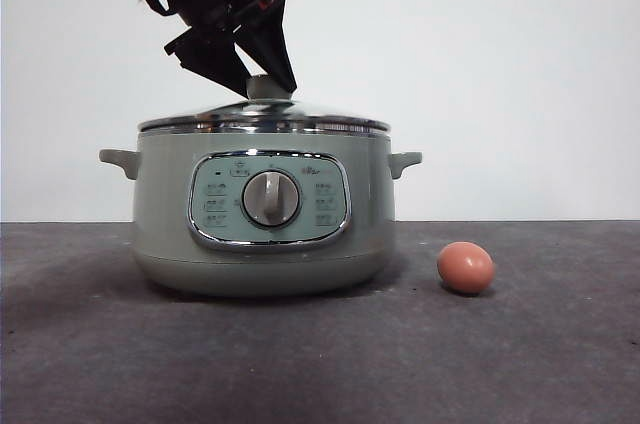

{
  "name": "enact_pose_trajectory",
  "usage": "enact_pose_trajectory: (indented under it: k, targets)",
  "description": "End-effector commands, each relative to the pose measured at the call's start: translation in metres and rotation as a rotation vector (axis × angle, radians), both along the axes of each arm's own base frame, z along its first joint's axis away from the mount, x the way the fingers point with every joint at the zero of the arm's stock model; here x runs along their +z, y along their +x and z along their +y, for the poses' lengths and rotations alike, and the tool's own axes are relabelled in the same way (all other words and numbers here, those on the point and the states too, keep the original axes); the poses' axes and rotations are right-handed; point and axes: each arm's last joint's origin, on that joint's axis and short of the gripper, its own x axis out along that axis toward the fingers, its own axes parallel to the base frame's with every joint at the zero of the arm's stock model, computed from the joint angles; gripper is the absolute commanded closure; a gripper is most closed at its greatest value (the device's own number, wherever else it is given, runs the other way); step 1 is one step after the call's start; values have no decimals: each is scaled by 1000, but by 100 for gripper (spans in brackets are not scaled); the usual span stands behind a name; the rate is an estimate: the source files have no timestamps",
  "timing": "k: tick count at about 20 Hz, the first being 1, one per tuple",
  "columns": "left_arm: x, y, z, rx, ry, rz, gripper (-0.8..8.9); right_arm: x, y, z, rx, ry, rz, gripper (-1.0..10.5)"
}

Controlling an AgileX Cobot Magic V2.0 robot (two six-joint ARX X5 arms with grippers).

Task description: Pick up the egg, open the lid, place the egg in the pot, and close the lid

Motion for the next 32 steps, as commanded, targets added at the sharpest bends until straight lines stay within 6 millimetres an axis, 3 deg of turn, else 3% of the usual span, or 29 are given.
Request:
enact_pose_trajectory:
  k: [1, 5, 8, 12, 15, 20, 25, 29, 32]
  targets:
    - [20, 1, -2, -4, -44, -51, 822, 2, 0, 0, 1, 5, -8, 318]
    - [46, -4, 2, -1, -56, -80, 821, 1, 2, 0, 1, 5, -7, 319]
    - [80, -15, 14, 17, -90, -156, 821, -3, 13, 1, -5, -3, 25, 320]
    - [130, -49, 47, 65, -141, -290, 821, -12, 42, 2, -15, 8, 55, 321]
    - [156, -83, 80, 128, -136, -341, 821, -27, 72, 13, 22, 1, 97, 321]
    - [178, -133, 119, 222, -120, -377, 821, -72, 123, 49, 72, -111, 195, 321]
    - [190, -174, 131, 239, -121, -401, 821, -125, 160, 82, 90, -232, 264, 321]
    - [194, -192, 134, 242, -132, -414, 822, -158, 174, 97, 103, -286, 314, 322]
    - [194, -195, 134, 243, -131, -410, 821, -171, 181, 101, 98, -289, 320, 334]
